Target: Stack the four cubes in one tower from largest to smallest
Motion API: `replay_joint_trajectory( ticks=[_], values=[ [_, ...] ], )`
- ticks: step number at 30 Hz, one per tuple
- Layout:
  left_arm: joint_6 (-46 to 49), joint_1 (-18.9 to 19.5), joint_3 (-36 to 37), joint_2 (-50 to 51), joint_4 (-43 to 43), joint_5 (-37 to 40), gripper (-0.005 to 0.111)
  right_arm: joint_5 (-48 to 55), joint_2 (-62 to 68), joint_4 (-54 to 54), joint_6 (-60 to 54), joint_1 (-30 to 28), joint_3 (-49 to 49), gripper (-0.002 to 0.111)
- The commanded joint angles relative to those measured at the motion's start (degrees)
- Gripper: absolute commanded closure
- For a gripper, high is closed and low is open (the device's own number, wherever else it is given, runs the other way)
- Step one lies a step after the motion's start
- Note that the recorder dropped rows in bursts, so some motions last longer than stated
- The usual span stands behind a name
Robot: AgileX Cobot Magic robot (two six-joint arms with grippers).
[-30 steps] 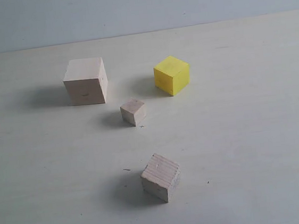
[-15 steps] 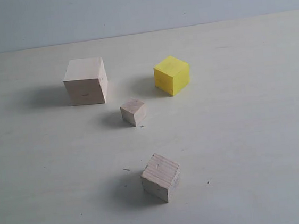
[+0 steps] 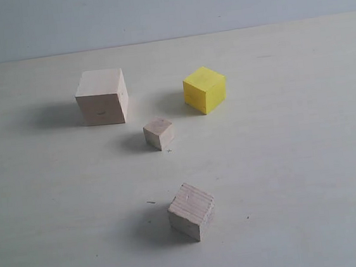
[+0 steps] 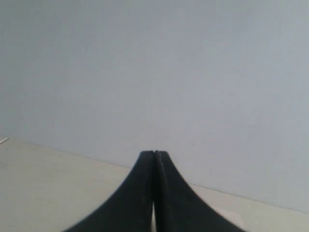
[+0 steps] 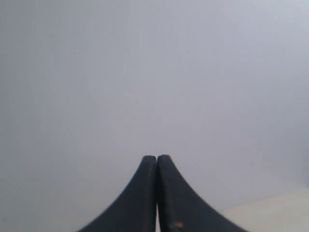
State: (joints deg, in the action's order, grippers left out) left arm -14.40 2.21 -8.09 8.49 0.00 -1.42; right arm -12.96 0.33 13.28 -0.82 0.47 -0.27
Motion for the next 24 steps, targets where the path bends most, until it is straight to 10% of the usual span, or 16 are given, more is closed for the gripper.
replay_joint_trajectory(
  ticks=[1, 8, 13, 24],
  values=[
    [1.09, -2.77, -8.05, 6.34, -0.31, 4.78, 0.107, 4.84, -0.33, -3.32, 3.81, -0.14, -5.91, 0.108],
    [9.45, -13.46, -26.13, 29.99, -0.62, 17.84, 0.107, 29.07, 14.22, -1.33, 2.46, 1.27, -28.82, 0.108],
    [13.12, -22.28, -36.67, 48.35, -1.03, 33.02, 0.107, 47.10, 30.97, 24.01, -24.50, 7.72, -33.96, 0.108],
    [12.70, -24.32, -39.56, 56.23, -11.64, 34.32, 0.107, 63.69, 49.01, 29.73, -29.62, 9.20, -33.96, 0.108]
  ],
)
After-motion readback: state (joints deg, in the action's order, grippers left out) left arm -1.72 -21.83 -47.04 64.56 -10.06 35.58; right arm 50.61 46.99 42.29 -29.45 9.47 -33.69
